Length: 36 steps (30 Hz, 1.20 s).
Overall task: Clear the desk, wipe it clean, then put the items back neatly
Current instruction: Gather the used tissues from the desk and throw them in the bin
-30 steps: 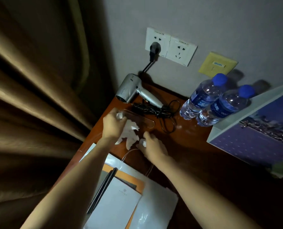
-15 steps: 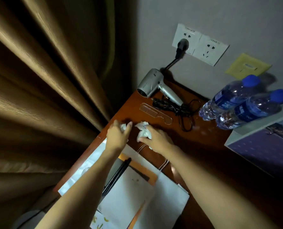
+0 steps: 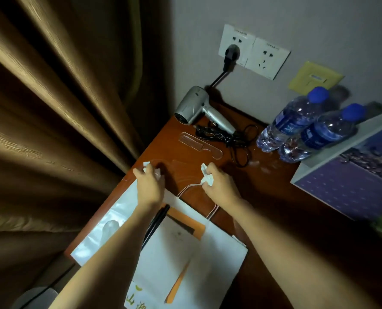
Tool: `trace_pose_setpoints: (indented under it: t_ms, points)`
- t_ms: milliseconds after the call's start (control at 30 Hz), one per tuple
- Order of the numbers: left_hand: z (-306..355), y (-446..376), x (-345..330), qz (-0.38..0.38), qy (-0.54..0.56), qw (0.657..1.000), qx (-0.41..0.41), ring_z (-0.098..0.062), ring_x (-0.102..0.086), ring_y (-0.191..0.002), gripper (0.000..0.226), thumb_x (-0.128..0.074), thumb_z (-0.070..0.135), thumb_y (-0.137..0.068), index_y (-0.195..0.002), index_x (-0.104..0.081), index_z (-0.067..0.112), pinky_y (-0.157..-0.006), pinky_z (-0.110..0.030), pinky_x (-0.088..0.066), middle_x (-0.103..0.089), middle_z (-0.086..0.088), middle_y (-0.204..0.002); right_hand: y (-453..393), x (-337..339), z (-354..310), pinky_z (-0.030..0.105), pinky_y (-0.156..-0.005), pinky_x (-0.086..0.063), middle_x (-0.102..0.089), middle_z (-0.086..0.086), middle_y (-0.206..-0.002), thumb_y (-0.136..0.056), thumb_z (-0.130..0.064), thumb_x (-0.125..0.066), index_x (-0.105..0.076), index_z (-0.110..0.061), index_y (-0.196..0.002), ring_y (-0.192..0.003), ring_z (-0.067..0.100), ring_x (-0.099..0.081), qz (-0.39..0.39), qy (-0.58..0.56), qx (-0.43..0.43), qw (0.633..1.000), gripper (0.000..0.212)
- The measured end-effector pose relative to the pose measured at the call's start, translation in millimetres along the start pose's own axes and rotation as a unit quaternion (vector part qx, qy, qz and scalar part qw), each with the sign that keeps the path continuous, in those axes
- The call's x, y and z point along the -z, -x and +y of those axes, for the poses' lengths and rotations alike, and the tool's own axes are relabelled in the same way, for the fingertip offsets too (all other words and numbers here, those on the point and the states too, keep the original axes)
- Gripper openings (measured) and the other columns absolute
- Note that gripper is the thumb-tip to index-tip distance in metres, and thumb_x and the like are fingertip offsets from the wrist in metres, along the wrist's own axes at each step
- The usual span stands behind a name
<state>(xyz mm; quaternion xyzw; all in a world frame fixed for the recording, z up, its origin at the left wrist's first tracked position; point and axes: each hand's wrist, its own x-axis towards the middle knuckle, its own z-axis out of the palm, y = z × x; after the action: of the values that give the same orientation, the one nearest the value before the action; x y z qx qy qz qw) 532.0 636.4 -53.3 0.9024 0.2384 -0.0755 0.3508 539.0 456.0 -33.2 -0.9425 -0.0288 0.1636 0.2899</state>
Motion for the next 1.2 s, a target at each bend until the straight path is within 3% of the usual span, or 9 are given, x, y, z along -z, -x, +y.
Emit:
trace_pose_setpoints:
  t_ms: [100,267,500,700,900,1000,1067,1133,1200]
  points:
    - [1,1,-2,0.016,0.004,1.000,0.013,-0.038,-0.052,-0.110,0.032,-0.046,0.007,-0.097,-0.127,-0.038,0.001,-0.089,-0.038,-0.047,-0.040,-0.022,-0.130,7,6,10,0.023,-0.088,-0.045,-0.057,0.003,-0.128,-0.086,-0.005,-0.061,-0.055,-0.018,-0.127,-0.115,0.023,-0.056,0.006,-0.031,0.004,0.999,0.044]
    - [-2,8,-9,0.025,-0.137,0.990,-0.030,-0.037,-0.038,-0.115,0.033,-0.042,0.000,-0.093,-0.125,-0.045,-0.003,-0.096,-0.040,-0.033,-0.045,-0.023,-0.127,19,12,24,0.025,-0.070,-0.041,-0.062,0.010,-0.105,-0.083,-0.005,-0.061,-0.063,-0.006,-0.096,-0.095,0.030,-0.061,0.055,0.002,-0.026,0.998,0.013]
    - [-6,17,-14,0.040,-0.146,0.985,-0.082,-0.042,-0.031,-0.123,0.036,-0.046,-0.013,-0.081,-0.115,-0.051,-0.003,-0.101,-0.044,-0.031,-0.037,-0.025,-0.133,46,8,40,0.028,-0.071,-0.042,-0.059,0.013,-0.106,-0.087,-0.009,-0.061,-0.059,-0.002,-0.104,-0.094,0.030,-0.059,0.089,-0.052,-0.078,0.992,0.018]
    - [-8,8,-10,0.010,-0.135,0.983,-0.120,-0.034,-0.028,-0.127,0.054,-0.048,-0.011,-0.086,-0.137,-0.043,0.009,-0.108,-0.044,-0.033,-0.032,-0.015,-0.141,61,0,49,0.033,-0.079,-0.051,-0.057,0.009,-0.111,-0.088,-0.011,-0.061,-0.057,-0.006,-0.107,-0.100,0.027,-0.058,0.090,-0.054,-0.090,0.990,0.020]
    - [17,25,-9,-0.006,-0.053,0.989,-0.134,-0.034,-0.040,-0.121,0.049,-0.044,-0.017,-0.081,-0.124,-0.056,0.003,-0.097,-0.038,-0.037,-0.049,-0.018,-0.129,75,1,52,0.031,-0.071,-0.050,-0.055,0.011,-0.110,-0.090,-0.023,-0.060,-0.054,-0.009,-0.108,-0.096,0.029,-0.059,0.085,-0.023,-0.073,0.993,0.024]
    - [35,52,-15,-0.064,-0.070,0.985,-0.141,-0.032,-0.052,-0.115,0.037,-0.047,-0.007,-0.086,-0.119,-0.061,0.003,-0.087,-0.034,-0.043,-0.057,-0.016,-0.124,87,10,52,0.027,-0.066,-0.040,-0.056,0.009,-0.109,-0.090,-0.048,-0.055,-0.054,-0.013,-0.106,-0.096,0.029,-0.058,0.070,0.043,-0.067,0.994,0.038]
    - [43,74,-20,-0.079,-0.070,0.982,-0.158,-0.033,-0.061,-0.092,0.027,-0.048,-0.003,-0.085,-0.107,-0.064,-0.003,-0.070,-0.034,-0.043,-0.066,-0.019,-0.106,99,21,52,0.027,-0.067,-0.038,-0.057,0.007,-0.108,-0.092,-0.057,-0.045,-0.056,-0.014,-0.108,-0.096,0.027,-0.058,0.062,0.089,-0.072,0.991,0.047]
    - [49,97,-24,-0.087,-0.085,0.976,-0.178,-0.031,-0.060,-0.078,0.016,-0.052,0.008,-0.088,-0.094,-0.064,0.000,-0.062,-0.030,-0.039,-0.068,-0.019,-0.094,116,35,54,0.029,-0.071,-0.040,-0.059,0.006,-0.108,-0.095,-0.056,-0.036,-0.059,-0.016,-0.108,-0.098,0.025,-0.058,0.069,0.114,-0.080,0.988,0.048]
    - [56,117,-29,-0.104,-0.145,0.965,-0.194,-0.031,-0.062,-0.078,0.029,-0.052,0.029,-0.093,-0.100,-0.062,0.003,-0.060,-0.029,-0.038,-0.068,-0.018,-0.092,136,52,60,0.031,-0.078,-0.042,-0.061,0.005,-0.111,-0.100,-0.047,-0.030,-0.062,-0.017,-0.109,-0.101,0.024,-0.059,0.090,0.132,-0.094,0.983,0.045]
